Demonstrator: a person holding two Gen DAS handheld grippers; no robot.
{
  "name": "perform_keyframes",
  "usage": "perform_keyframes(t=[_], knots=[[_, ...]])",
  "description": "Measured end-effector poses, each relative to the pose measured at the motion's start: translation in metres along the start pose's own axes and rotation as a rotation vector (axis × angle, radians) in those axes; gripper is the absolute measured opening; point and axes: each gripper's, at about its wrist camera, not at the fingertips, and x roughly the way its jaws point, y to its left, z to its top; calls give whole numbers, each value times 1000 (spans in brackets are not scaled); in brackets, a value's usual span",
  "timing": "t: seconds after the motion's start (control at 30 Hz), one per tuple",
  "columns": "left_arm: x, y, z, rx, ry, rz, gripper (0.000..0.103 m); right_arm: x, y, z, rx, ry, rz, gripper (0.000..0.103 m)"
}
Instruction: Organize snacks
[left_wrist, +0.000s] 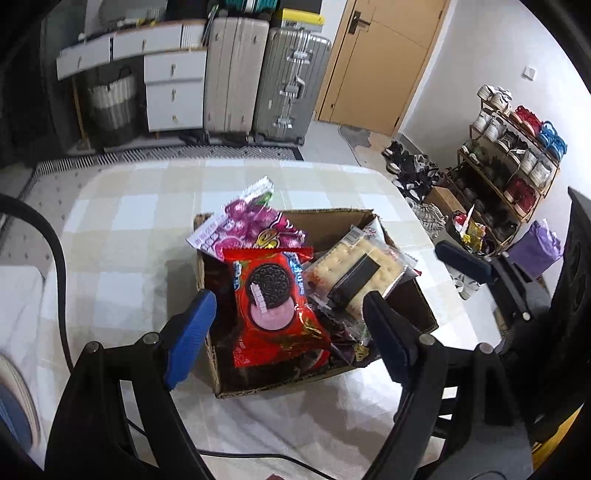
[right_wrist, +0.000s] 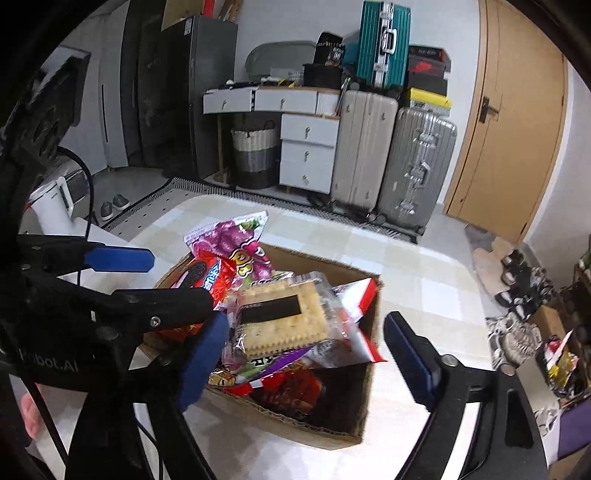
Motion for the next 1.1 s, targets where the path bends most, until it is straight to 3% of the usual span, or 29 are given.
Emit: perform_keyframes(t=[0.27,0.63,0.7,0.77,1.1], knots=[[-47,-31,-16,64,-111,96,82,-37,-6,-4,51,-108,1,98],[-118,-48,-30,81,-205,120,88,-95,0,-8,45,-197,-24,100],[-135,-49,-36,76,-225,120,95,-109,2,-10,44,-219,-25,101],[-153,-51,-44,68,-255,128,102,-126,7,-14,43,-249,-24,101],[-255,-71,-106,65,-416,143,102,-212,39,-55,34,-357,-27,102]])
